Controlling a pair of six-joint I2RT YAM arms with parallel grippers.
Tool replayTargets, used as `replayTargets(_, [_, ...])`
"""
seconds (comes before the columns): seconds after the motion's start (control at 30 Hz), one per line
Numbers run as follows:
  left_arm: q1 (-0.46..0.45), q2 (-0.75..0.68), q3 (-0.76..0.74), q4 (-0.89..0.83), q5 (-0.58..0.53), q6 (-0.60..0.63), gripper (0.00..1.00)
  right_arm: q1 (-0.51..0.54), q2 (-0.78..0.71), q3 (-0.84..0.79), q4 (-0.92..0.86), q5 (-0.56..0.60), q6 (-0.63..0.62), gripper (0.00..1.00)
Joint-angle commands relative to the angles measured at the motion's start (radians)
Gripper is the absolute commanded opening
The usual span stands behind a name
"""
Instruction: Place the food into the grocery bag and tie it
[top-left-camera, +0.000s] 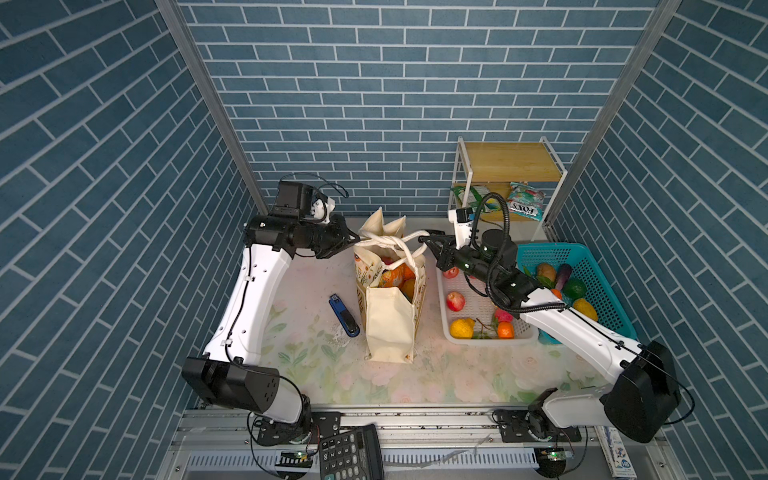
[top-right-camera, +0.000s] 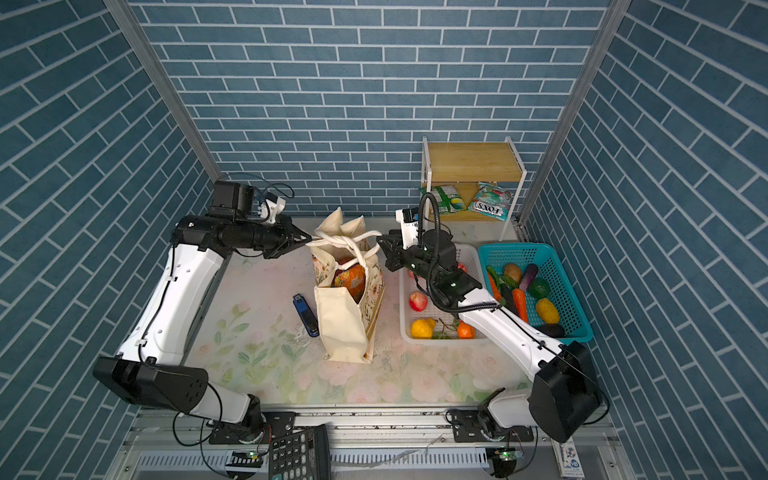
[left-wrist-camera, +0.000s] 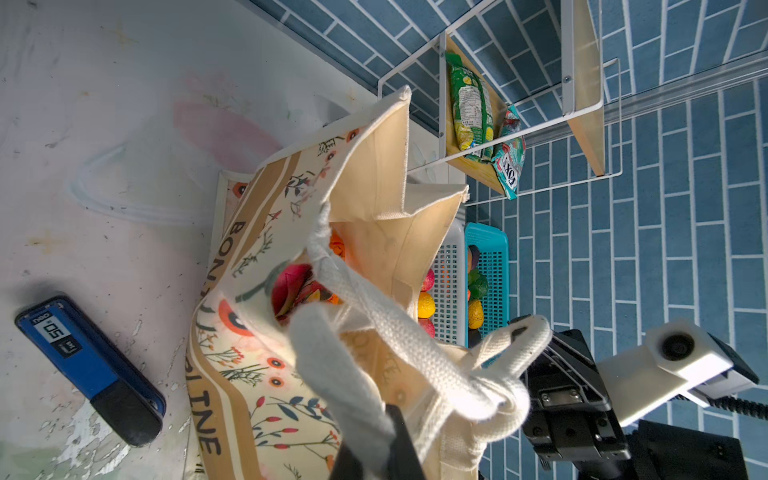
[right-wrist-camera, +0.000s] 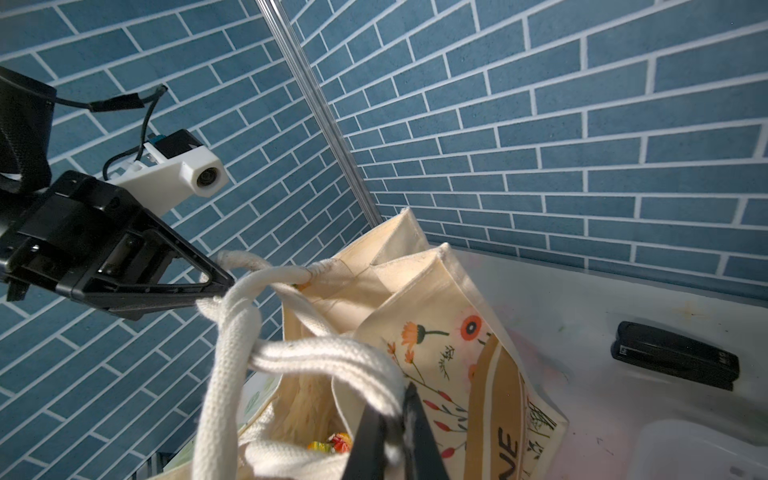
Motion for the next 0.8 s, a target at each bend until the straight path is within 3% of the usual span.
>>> replayTargets(0.0, [0.048, -0.036, -0.025, -0.048, -0.127, 0.052, 0.0, -0.032, -0.063, -0.021, 0.001, 0.179, -0.015, 0.0])
replayTargets(0.43, [0.24, -0.071, -0.138, 0.108, -0.107, -0.012, 0.0, -0.045, -0.175, -0.117, -0.166, 0.355, -0.036, 0.0])
replayTargets(0.77, [0.465, -0.053, -0.229, 0.274, -0.135, -0.101, 0.0, -0.103, -0.275, -0.196, -0.404, 0.656, -0.092, 0.0])
